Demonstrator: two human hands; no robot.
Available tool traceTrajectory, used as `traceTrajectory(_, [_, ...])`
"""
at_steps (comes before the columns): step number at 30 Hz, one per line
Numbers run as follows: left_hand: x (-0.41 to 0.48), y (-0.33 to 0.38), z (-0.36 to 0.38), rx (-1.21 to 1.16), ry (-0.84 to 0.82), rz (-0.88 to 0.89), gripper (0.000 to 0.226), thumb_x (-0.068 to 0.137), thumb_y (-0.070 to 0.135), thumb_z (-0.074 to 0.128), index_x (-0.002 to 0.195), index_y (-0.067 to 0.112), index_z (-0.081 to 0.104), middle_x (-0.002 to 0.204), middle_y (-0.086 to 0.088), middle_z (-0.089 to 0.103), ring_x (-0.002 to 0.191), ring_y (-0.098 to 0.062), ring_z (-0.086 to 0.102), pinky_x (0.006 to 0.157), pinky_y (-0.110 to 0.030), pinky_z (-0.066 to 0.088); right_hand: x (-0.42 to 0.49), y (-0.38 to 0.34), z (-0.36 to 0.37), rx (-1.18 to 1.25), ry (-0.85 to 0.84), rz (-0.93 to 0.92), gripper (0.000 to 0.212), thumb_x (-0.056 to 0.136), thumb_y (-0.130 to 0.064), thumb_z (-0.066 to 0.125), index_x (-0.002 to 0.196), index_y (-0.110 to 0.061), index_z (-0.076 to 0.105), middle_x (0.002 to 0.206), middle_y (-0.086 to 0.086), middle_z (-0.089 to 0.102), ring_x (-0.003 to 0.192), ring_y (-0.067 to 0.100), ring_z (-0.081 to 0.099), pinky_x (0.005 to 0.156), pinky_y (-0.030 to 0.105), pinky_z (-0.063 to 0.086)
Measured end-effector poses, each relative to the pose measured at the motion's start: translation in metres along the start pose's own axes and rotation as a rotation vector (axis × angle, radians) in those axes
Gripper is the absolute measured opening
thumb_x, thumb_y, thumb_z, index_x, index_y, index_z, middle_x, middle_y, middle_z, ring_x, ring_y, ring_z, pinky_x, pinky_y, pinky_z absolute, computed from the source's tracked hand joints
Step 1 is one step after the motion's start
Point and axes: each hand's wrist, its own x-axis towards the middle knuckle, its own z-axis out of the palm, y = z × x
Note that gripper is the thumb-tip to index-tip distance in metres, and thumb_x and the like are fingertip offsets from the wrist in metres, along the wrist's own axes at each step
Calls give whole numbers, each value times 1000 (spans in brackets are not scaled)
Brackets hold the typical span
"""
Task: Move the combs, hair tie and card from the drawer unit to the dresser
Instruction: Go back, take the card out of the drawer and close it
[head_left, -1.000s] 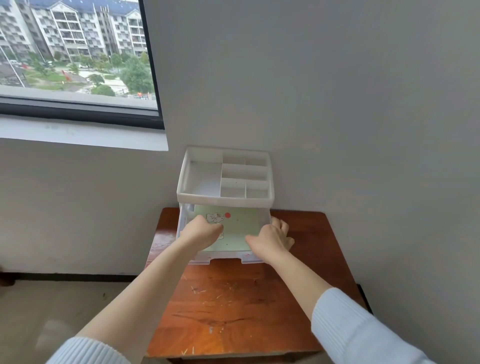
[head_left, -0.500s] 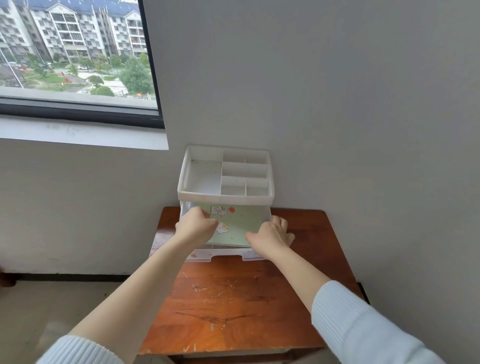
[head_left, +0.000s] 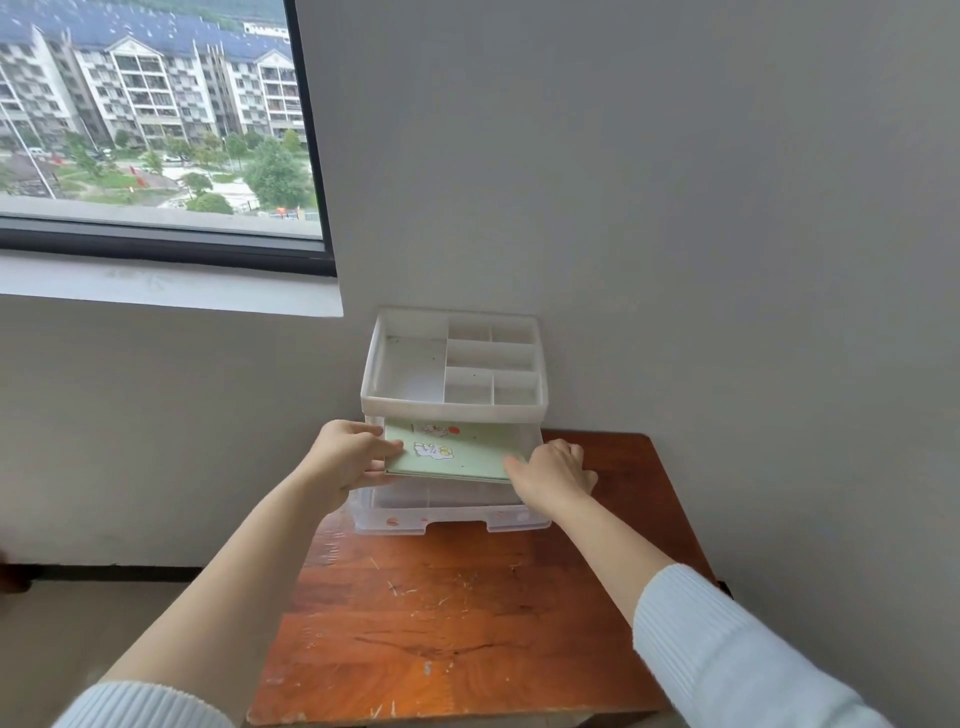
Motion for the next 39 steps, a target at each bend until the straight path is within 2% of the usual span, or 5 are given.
traceTrajectory(14, [-55, -31, -25, 71, -346, -18, 30, 79, 8, 71, 108, 12, 67, 103, -9, 76, 82, -23, 74, 66, -28, 62, -51, 40, -37, 324, 6, -168, 45, 76, -49, 65, 51, -12, 61, 106, -3, 59, 111, 21, 40, 85, 44, 38])
traceTrajectory(19, [-62, -63, -26, 304, -179, 162, 15, 80, 30, 72, 93, 25, 76, 88, 8, 78, 84, -10, 73, 70, -23, 59, -79, 69, -15, 562, -103, -382, 21, 75, -40, 74, 71, -21, 68, 76, -11, 61, 66, 1, 53, 57, 15, 45])
traceTrajectory(23, [-63, -79, -27, 458, -98, 361, 19, 81, 27, 71, 88, 45, 74, 91, 26, 74, 90, 7, 66, 77, -15, 49, -76, 74, 13, 597, -73, -479, 13, 81, -28, 73, 92, -34, 71, 91, -23, 70, 85, 3, 62, 66, 18, 49])
traceTrajectory(30, [-42, -78, -24, 496, 27, 472, 21, 83, 17, 70, 99, 28, 75, 96, 9, 76, 91, -10, 69, 86, -33, 54, -50, 64, 25, 528, 135, -614, 39, 80, -15, 74, 109, -40, 66, 106, -34, 61, 100, -17, 54, 81, 0, 41])
traceTrajectory(39, [19, -58, -10, 609, 137, 534, 18, 84, 26, 67, 100, 27, 75, 109, 4, 70, 87, -20, 58, 75, -35, 47, 2, 40, 1, 318, 46, -440, 21, 89, -28, 61, 108, -26, 71, 111, -8, 71, 103, 15, 61, 90, 37, 50])
